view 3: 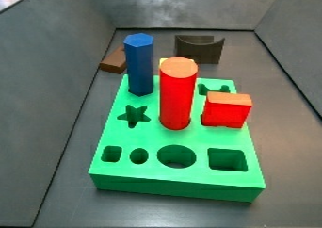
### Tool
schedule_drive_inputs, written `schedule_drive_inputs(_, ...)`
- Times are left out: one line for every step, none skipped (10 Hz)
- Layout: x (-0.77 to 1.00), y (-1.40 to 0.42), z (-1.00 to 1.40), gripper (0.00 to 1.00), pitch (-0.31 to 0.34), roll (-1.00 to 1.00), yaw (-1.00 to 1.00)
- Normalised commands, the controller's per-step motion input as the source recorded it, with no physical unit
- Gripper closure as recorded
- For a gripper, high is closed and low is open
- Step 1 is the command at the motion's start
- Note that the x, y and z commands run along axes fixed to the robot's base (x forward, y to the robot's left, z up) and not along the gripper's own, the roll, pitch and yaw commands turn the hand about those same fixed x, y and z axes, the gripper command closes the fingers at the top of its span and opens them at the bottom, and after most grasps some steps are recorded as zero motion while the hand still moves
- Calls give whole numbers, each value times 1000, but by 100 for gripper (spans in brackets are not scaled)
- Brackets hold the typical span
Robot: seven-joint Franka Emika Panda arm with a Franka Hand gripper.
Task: Pick up the square-circle object. Move up. Place the square-circle object on the fixture. Regrasp the square-circle object. Rotate the square-circle object. Move to above the board. Insert the square-circle object.
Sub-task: Pick up the square-circle object.
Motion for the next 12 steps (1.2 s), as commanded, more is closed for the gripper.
schedule_drive_inputs(143,-169,-549,0,0,101,29)
schedule_drive_inputs(-163,0,-1000,0,-17,-13,0)
schedule_drive_inputs(-246,0,-1000,0,0,0,0)
schedule_drive_inputs(-217,60,-1000,0,0,0,-60)
schedule_drive_inputs(-246,40,-1000,0,0,0,-106)
schedule_drive_inputs(-380,0,-1000,0,-10,-66,-263)
schedule_drive_inputs(-377,0,-1000,0,-14,-66,-263)
schedule_drive_inputs(-454,0,-1000,0,-14,-77,-337)
schedule_drive_inputs(-646,0,-1000,0,-7,-91,-491)
schedule_drive_inputs(-663,0,-1000,0,-9,-121,-514)
schedule_drive_inputs(-611,0,-1000,0,-11,-119,-457)
schedule_drive_inputs(-240,-23,-923,0,-74,-124,-231)
